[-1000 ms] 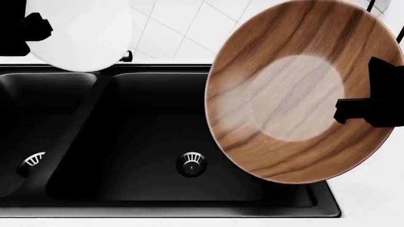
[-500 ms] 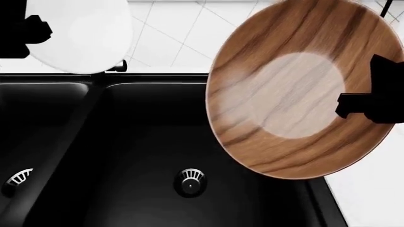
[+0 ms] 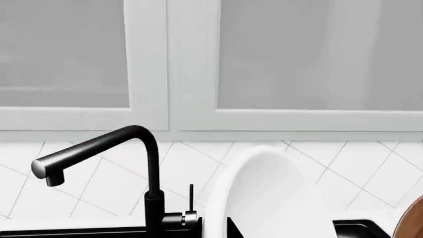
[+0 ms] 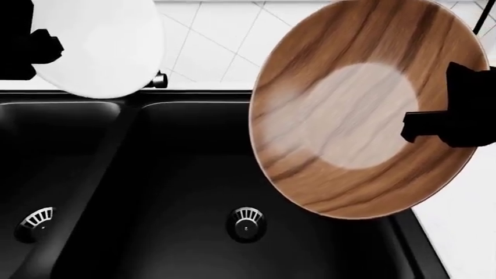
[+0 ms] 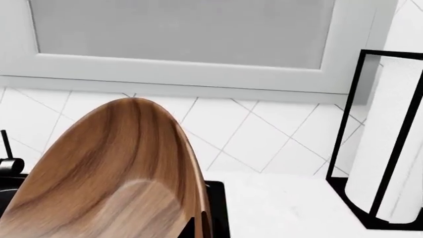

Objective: Stack the bowls in the sink.

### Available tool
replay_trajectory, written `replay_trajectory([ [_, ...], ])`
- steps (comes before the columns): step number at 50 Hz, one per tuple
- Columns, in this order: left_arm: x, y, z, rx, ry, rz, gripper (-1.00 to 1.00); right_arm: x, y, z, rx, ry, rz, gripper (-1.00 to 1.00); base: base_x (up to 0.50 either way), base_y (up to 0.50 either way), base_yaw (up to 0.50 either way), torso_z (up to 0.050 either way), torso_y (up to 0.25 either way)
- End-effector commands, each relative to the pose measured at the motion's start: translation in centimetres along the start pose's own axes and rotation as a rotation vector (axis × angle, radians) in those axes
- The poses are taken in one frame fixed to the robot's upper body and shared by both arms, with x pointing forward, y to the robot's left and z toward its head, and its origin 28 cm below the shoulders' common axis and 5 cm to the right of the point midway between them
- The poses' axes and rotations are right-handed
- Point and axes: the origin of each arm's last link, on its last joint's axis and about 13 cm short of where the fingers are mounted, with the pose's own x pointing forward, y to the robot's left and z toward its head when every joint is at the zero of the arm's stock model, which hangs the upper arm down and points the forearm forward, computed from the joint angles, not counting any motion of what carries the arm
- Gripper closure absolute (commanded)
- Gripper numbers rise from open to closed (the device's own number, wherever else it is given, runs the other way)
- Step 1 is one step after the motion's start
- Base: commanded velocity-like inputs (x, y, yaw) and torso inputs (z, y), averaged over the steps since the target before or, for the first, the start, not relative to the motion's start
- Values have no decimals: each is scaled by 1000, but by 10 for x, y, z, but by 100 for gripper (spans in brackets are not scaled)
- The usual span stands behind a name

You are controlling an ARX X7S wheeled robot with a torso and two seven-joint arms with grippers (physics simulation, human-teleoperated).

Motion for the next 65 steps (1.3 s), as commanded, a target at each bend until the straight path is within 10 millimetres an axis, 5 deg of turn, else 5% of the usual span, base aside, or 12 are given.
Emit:
replay_trajectory([
  [1, -6, 1, 4, 6, -26, 2, 100, 1, 5, 11, -33, -32, -8, 100, 0, 0, 0, 0, 0],
  [21, -30, 4, 25, -14, -104, 31, 100, 18, 31, 33, -132, -24, 11, 100, 0, 0, 0, 0, 1],
  [49, -40, 6, 33, -2, -119, 43, 100, 26, 46, 33, -155, 57, 97, 100, 47, 0, 0, 0, 1],
  [65, -40, 6, 32, -1, -116, 42, 100, 52, 68, 21, -101, 168, 184, 100, 0, 0, 0, 0, 1],
])
